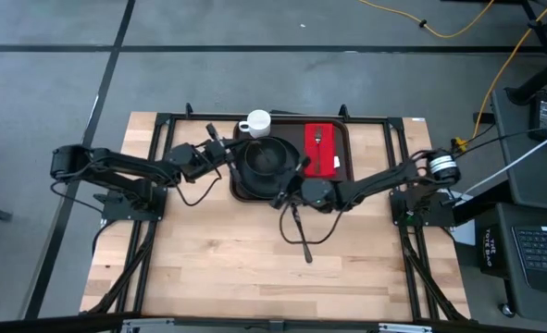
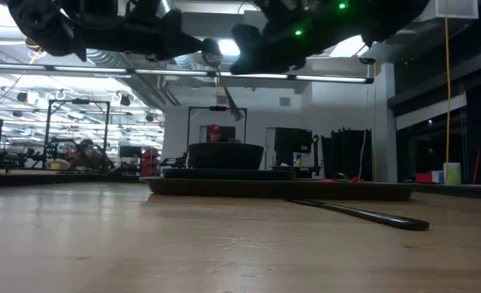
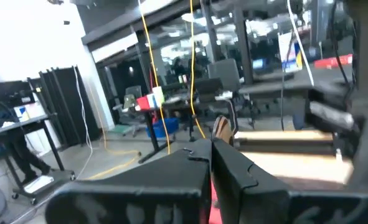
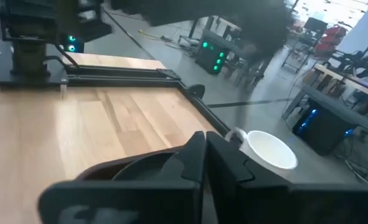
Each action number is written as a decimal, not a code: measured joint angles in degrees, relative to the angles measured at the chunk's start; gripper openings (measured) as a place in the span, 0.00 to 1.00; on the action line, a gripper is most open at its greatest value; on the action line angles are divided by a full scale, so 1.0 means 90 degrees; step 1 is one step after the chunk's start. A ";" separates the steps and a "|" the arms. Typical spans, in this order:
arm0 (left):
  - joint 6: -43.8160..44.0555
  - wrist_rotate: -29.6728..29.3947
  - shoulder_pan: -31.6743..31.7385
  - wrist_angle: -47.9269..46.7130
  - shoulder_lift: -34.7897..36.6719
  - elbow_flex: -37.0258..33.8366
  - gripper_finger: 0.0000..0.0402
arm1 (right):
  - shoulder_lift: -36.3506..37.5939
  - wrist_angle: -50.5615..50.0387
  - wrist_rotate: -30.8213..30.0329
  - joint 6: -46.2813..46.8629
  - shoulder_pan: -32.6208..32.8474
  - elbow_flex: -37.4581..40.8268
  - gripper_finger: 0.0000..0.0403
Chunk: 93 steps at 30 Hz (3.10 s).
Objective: Set up tray
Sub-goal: Put the black spoon on the red table napkin to the left of the black fork
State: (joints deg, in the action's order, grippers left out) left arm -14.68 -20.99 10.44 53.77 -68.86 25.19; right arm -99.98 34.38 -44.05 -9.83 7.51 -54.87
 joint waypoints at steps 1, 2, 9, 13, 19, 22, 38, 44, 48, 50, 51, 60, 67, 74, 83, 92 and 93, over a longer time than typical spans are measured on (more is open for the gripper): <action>0.0000 0.0003 0.0000 0.0126 -0.0076 0.0003 0.00 | -0.0107 0.0001 0.0000 -0.0010 0.0000 -0.0106 0.05; -0.0002 0.0003 0.0000 0.0150 -0.0118 0.0004 0.00 | -0.0201 -0.0001 0.0000 -0.0024 -0.0001 -0.0187 0.05; -0.0002 0.0002 0.0000 0.0215 -0.0203 0.0002 0.00 | -0.0393 0.0002 -0.0089 -0.0452 -0.0032 -0.0491 0.05; -0.0002 0.0002 0.0000 0.0236 -0.0177 0.0002 0.00 | -0.0393 0.0021 -0.0318 -0.0442 -0.0027 -0.0561 0.10; 0.0000 -0.0003 0.0000 0.0235 -0.0179 0.0002 0.00 | -0.0393 0.0098 -0.0323 -0.0165 -0.0092 -0.0569 0.23; -0.0001 -0.0038 0.0000 0.0246 -0.0177 0.0002 0.00 | -0.0393 0.0135 -0.0329 -0.0128 -0.0160 -0.0569 0.28; -0.0056 -0.0339 0.0000 0.0532 -0.0233 0.0002 0.00 | -0.0393 0.0272 -0.0100 0.0232 -0.0608 -0.0569 0.32; -0.0102 -0.0389 0.0004 0.0576 -0.0397 0.0002 0.00 | -0.0393 0.0397 0.0182 0.0221 -0.0733 -0.0569 0.32; -0.0104 -0.0393 0.0019 0.0618 -0.0405 0.0002 0.00 | -0.0393 0.0393 0.0375 0.0229 -0.0805 -0.0569 0.32; -0.0105 -0.0393 0.0019 0.0673 -0.0405 0.0002 0.00 | -0.0393 0.0398 0.0358 0.0229 -0.0824 -0.0569 0.32; -0.0107 -0.0393 0.0019 0.0684 -0.0405 0.0002 0.00 | -0.0393 0.0399 0.0363 0.0229 -0.0834 -0.0569 0.32; -0.0107 -0.0397 0.0019 0.0708 -0.0407 0.0002 0.00 | -0.0770 0.0759 0.0076 -0.0285 -0.0835 -0.0707 0.32; -0.0121 -0.0559 0.0019 0.0717 -0.0407 0.0005 0.00 | -0.0835 0.0772 -0.0002 -0.0320 -0.0855 -0.0995 0.32; 0.0040 -0.0563 0.0019 0.0759 -0.0408 0.0005 0.00 | -0.0845 0.0715 -0.0003 -0.0295 -0.0913 -0.1016 0.32; 0.0164 -0.0850 0.0019 0.0878 -0.0410 0.0005 0.00 | -0.0845 0.0718 0.0002 -0.0298 -0.0918 -0.1016 0.32; 0.0404 -0.0867 0.0019 0.0911 -0.0416 0.0005 0.00 | -0.0845 0.0718 0.0017 -0.0317 -0.0935 -0.1016 0.32; 0.0419 -0.0865 0.0017 0.0914 -0.0432 0.0005 0.00 | -0.0845 0.0718 0.0017 -0.0317 -0.0935 -0.1017 0.32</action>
State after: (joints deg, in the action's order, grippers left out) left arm -10.91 -28.78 10.59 62.00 -72.76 25.23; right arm -107.59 40.84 -43.90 -12.69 -0.91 -64.02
